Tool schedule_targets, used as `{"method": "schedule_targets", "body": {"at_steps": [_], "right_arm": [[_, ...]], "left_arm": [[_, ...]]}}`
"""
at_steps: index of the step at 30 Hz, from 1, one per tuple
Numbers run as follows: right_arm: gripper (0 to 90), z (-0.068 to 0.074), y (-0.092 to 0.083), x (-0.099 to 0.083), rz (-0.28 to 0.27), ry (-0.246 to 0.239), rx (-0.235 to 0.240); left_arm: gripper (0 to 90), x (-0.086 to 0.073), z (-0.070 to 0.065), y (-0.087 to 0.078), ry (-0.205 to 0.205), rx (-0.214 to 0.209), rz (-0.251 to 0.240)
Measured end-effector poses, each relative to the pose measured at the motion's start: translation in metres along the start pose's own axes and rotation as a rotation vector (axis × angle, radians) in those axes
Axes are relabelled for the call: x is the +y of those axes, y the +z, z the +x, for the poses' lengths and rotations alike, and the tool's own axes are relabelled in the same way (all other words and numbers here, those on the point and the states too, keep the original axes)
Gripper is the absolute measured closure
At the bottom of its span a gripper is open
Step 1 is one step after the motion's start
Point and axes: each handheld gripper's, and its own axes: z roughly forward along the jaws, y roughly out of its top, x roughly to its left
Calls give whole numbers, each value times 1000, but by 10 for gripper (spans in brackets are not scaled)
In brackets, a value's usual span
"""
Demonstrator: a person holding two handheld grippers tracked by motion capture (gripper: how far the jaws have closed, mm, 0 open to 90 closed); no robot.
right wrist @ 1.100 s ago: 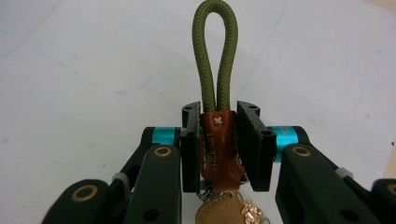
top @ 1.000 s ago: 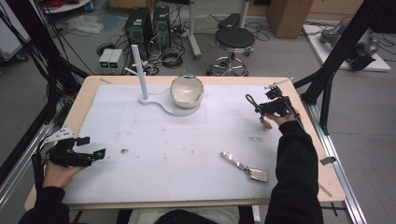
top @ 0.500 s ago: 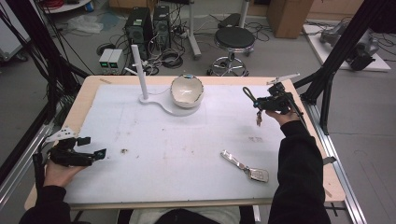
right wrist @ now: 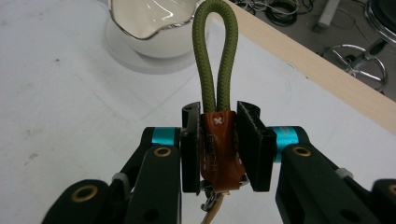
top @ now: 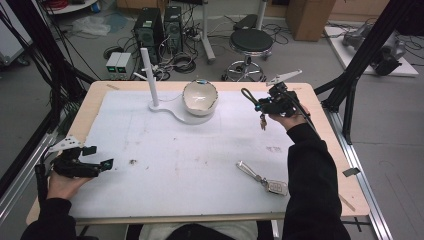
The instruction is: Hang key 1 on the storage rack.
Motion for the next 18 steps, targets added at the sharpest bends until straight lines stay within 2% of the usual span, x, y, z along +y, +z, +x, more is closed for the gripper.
{"method": "schedule_targets", "body": {"at_steps": [3,9,18], "right_arm": [[714,10,4,9,-5,-27,17],[714,39,17,33,21,-96,60],[713,62,29,55,22,-144,90]], "left_arm": [[60,0,1,0,-2,3,-3],[60,0,1,0,-2,5,-2],[60,0,0,-1,-2,6,-5]]}}
